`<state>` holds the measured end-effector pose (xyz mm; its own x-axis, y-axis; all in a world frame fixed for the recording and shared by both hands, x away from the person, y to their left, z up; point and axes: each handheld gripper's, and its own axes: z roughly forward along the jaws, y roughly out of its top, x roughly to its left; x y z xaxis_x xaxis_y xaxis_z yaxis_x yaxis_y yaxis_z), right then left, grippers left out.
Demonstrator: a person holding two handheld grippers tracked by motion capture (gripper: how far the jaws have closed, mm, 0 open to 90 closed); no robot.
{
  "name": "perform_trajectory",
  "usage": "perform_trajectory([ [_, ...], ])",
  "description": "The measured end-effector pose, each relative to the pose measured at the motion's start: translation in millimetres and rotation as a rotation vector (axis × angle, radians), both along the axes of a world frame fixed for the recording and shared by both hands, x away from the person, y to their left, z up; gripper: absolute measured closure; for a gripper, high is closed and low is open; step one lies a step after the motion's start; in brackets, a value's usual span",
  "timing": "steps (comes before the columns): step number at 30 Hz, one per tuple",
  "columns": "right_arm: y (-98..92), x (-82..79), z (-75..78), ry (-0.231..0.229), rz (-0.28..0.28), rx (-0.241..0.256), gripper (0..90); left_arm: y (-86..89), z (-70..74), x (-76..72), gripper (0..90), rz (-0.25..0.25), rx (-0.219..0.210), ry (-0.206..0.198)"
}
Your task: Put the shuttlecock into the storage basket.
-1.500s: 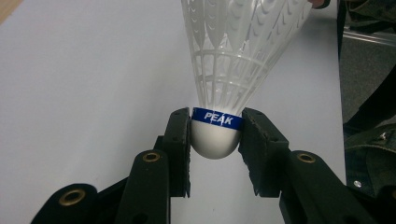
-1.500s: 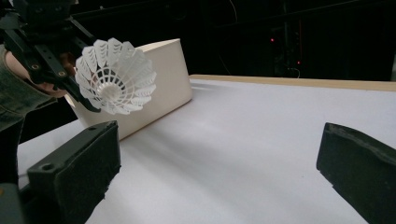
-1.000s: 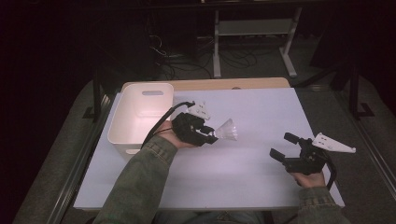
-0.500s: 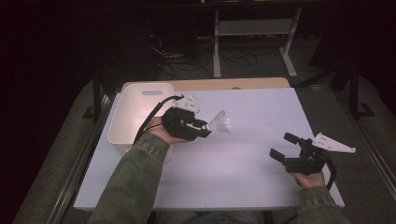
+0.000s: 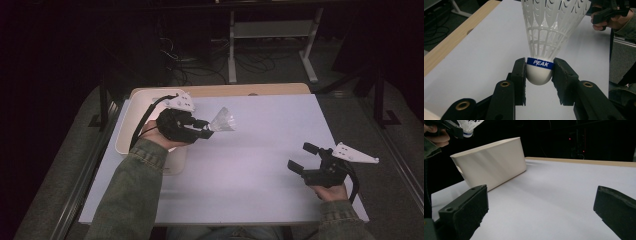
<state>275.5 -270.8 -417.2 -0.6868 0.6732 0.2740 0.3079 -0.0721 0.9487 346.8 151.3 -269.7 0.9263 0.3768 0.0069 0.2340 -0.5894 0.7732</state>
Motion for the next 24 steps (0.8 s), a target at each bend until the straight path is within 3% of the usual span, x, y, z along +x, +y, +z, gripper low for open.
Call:
perform_trajectory([
  [24,1.7,0.8,-0.9,0.006,0.008,-0.012,0.0,49.7,3.9,1.3,64.3,0.094,-0.046,0.003],
])
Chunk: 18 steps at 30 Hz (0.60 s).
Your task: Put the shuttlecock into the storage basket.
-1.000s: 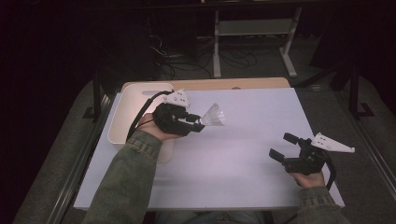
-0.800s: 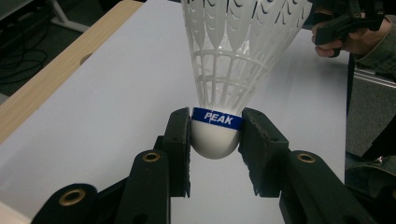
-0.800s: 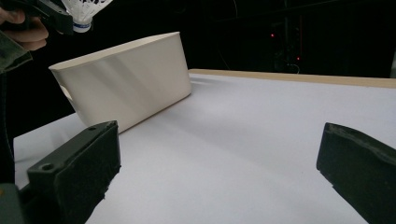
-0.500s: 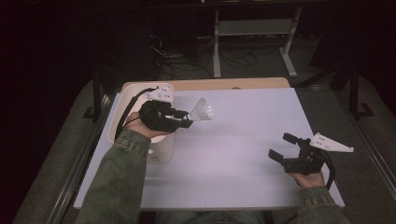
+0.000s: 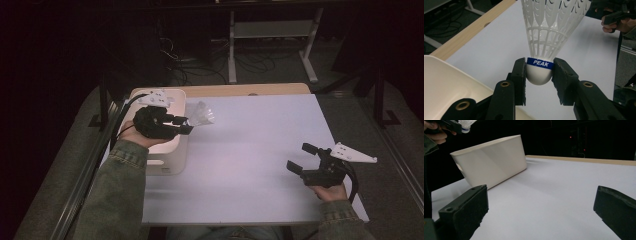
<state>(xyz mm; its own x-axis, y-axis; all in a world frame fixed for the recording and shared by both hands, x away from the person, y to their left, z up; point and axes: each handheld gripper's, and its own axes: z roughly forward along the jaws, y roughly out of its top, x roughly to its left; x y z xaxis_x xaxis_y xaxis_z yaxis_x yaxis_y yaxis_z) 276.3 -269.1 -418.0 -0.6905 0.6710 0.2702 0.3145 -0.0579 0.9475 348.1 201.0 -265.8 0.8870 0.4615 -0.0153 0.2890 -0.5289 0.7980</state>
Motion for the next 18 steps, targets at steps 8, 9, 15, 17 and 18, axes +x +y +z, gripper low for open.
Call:
perform_trajectory([
  [8,-0.1,0.2,0.1,-0.003,-0.005,-0.002,0.0,15.2,4.4,-4.5,64.3,0.021,0.001,-0.011],
  [9,0.0,0.2,0.0,-0.003,-0.005,-0.001,0.0,16.9,4.4,-4.9,64.3,0.027,-0.002,-0.012],
  [15,-0.4,0.7,-0.4,-0.005,-0.005,-0.004,0.0,26.5,2.9,-2.7,64.2,0.054,-0.006,-0.002],
  [17,-0.5,0.9,-0.6,-0.005,-0.005,-0.006,0.0,29.7,1.7,-3.1,64.3,0.062,-0.013,-0.004],
  [18,-0.4,1.1,-0.6,-0.006,-0.004,-0.007,0.0,30.7,1.3,-3.2,64.2,0.063,-0.016,-0.004],
])
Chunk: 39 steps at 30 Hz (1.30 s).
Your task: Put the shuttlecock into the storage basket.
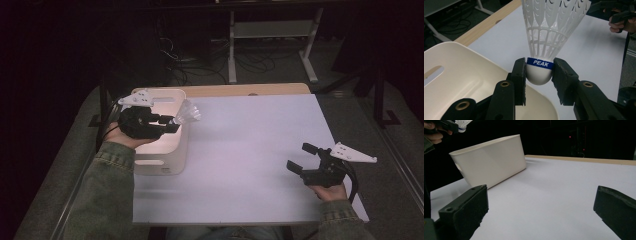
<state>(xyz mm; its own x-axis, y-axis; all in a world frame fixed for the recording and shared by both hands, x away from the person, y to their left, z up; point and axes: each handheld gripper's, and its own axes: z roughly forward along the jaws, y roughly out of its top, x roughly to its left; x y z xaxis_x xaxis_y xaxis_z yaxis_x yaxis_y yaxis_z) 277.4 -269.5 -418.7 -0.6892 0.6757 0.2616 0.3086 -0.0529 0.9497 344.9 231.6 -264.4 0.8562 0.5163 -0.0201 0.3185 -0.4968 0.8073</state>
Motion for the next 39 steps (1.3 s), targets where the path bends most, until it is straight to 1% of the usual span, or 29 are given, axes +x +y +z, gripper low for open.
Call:
perform_trajectory([
  [9,0.2,0.0,-0.1,0.0,0.001,0.0,0.0,14.0,-2.3,-2.5,64.2,0.036,-0.014,0.003],
  [10,0.2,0.0,-0.1,0.001,0.002,-0.001,0.0,15.8,-2.3,-2.3,64.2,0.04,-0.008,0.001],
  [12,0.3,0.0,-0.1,0.002,0.001,0.0,0.0,18.5,-3.4,-1.8,64.2,0.048,-0.016,0.003],
  [13,0.3,0.0,-0.1,0.002,0.001,0.0,0.0,20.6,-3.9,-1.7,64.2,0.052,-0.013,0.004],
  [15,0.3,0.0,-0.1,0.002,0.001,0.0,0.0,23.1,-5.2,-1.8,64.2,0.063,-0.026,0.008],
  [18,0.0,0.0,-0.1,0.003,0.001,0.001,0.0,29.3,-7.9,-1.8,64.2,0.079,-0.029,0.017],
  [20,0.1,-0.1,-0.2,0.007,0.0,0.001,0.0,32.4,-9.4,-2.1,64.2,0.084,-0.025,0.023],
  [24,0.3,-0.1,-0.2,0.005,0.001,0.001,0.0,39.1,-12.3,-3.4,64.2,0.094,-0.035,0.032],
  [31,0.0,-0.1,-0.1,0.002,-0.003,0.0,0.0,46.4,-18.0,-4.9,64.2,0.109,-0.028,0.048],
  [33,0.2,0.0,-0.1,0.001,-0.002,-0.001,0.0,47.2,-20.3,-5.6,64.2,0.111,-0.014,0.053],
  [36,-0.2,-0.3,0.1,0.003,-0.004,0.001,0.0,48.1,-24.0,-6.6,64.2,0.112,-0.014,0.063],
  [37,-0.2,-0.3,0.1,0.004,-0.004,0.001,0.0,48.9,-24.7,-7.0,64.2,0.112,-0.005,0.068],
  [39,-0.2,-0.3,0.1,0.002,-0.004,0.0,0.0,50.5,-27.3,-7.0,64.2,0.118,-0.008,0.071],
])
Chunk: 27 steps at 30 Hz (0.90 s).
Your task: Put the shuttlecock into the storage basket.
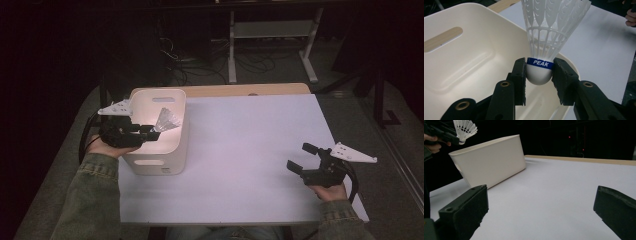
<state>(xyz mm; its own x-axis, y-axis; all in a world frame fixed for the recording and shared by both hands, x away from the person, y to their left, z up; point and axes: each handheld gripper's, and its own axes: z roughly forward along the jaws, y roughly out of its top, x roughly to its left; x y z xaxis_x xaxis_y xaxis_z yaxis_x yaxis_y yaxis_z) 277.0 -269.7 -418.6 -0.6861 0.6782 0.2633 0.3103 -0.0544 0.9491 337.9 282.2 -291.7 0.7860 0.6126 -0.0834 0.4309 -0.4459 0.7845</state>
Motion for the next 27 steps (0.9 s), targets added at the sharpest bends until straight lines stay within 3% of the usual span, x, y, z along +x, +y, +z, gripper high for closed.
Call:
perform_trajectory([
  [13,0.1,0.0,-0.1,0.0,0.001,-0.001,0.0,4.5,-14.4,1.7,64.2,0.016,0.022,0.051],
  [21,0.2,-0.1,0.2,0.001,0.002,0.0,0.0,5.9,-16.9,2.0,64.1,0.021,0.05,0.069],
  [27,0.2,-0.2,0.2,0.001,0.003,0.001,0.0,5.8,-17.7,2.5,63.6,0.007,0.046,0.084],
])
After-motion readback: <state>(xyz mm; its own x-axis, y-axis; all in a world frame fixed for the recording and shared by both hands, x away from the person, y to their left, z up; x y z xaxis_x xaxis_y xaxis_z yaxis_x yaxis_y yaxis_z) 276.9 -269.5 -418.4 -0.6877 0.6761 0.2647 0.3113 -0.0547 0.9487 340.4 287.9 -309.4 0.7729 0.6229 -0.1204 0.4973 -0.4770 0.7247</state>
